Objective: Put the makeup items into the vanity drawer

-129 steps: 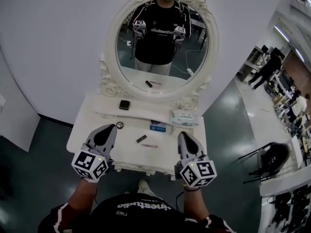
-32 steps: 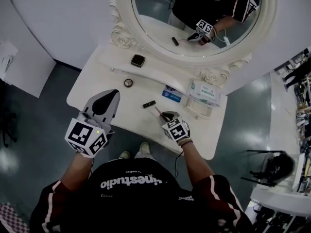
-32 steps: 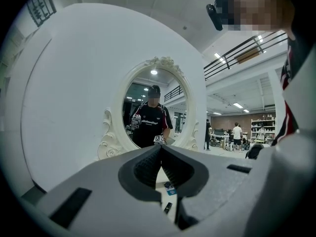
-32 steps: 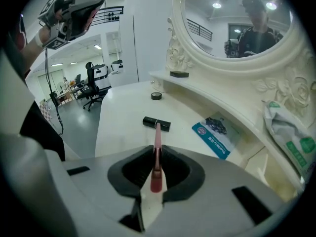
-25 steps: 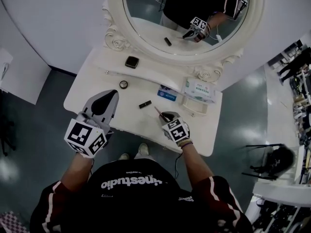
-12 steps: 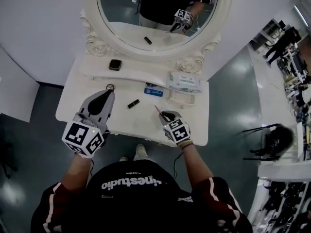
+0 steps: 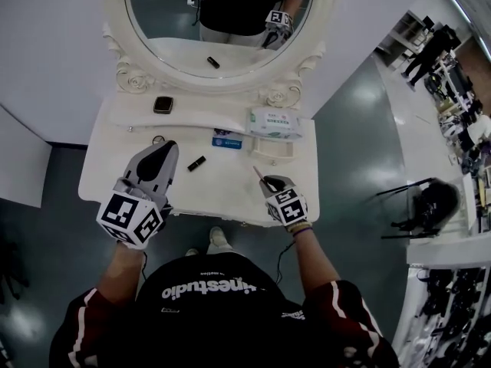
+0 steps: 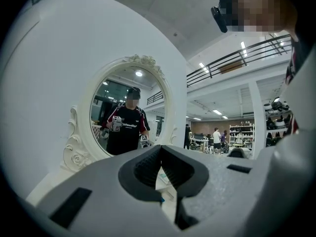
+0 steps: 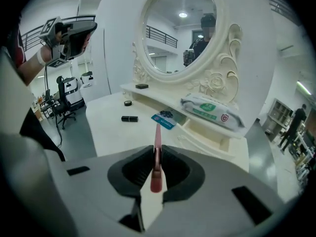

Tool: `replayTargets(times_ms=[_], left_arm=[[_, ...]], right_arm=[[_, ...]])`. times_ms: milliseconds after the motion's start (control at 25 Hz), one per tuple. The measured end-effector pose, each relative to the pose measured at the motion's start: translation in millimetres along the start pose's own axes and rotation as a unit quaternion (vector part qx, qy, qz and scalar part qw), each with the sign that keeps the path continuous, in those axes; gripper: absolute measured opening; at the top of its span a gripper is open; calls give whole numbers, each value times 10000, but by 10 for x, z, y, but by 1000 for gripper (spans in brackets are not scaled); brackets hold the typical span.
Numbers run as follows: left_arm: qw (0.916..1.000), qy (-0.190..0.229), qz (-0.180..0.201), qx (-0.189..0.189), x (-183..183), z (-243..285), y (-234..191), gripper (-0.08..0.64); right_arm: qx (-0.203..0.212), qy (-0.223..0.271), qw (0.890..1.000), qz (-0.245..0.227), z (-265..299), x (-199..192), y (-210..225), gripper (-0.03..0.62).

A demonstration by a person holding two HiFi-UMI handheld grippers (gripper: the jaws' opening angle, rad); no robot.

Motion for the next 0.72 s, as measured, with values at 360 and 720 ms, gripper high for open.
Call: replayTargets(times_ms=[360,720], left_arm=[[9999,49,-38,-90,-47,258,129,5],[10000,70,-3,-48,-132,471,256,5]], right_arm=[[-179,-102,9998,-43,-137,-149,369,54],[-162,-80,9988,-459,-72,-97,667,54]])
Point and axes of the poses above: the fingertips, and each gripper's own axes: z forward along the fingers, y to its right, x out of its top, the point moved 6 cm from there along -z, backward along the fingers, and after that the axes turned 7 degrees about -z, right-handed, at the moved point
